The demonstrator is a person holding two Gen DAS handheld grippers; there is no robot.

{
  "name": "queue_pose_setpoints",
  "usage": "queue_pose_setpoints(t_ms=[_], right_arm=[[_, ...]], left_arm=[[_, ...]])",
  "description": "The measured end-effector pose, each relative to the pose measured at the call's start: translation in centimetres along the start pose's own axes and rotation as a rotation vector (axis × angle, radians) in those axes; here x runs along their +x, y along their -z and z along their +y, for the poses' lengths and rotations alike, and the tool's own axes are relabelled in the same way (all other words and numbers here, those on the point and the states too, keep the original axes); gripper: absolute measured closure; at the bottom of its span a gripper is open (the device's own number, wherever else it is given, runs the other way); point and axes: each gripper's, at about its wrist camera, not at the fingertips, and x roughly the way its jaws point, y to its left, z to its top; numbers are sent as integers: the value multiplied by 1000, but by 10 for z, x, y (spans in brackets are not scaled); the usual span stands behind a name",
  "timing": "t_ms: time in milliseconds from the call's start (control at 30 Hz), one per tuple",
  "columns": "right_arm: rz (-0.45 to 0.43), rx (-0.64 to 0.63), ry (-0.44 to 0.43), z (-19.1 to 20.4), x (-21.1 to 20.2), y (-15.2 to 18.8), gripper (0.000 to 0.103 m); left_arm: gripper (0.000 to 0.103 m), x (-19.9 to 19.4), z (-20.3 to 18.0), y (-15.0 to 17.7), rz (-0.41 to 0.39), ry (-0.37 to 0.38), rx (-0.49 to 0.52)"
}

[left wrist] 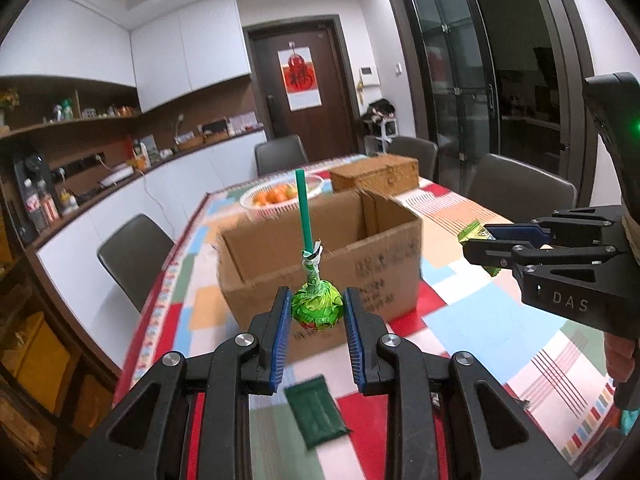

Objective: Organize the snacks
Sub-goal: 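Carry the lollipop and candy over the box and open both grippers inside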

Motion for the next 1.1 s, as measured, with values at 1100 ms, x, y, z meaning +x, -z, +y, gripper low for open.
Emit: queue_pose_setpoints(t_ms=[1100], right_arm=[[-4,-41,-44,1,86,-120,81]], left_arm=[[77,105,74,-78,141,90,-70]])
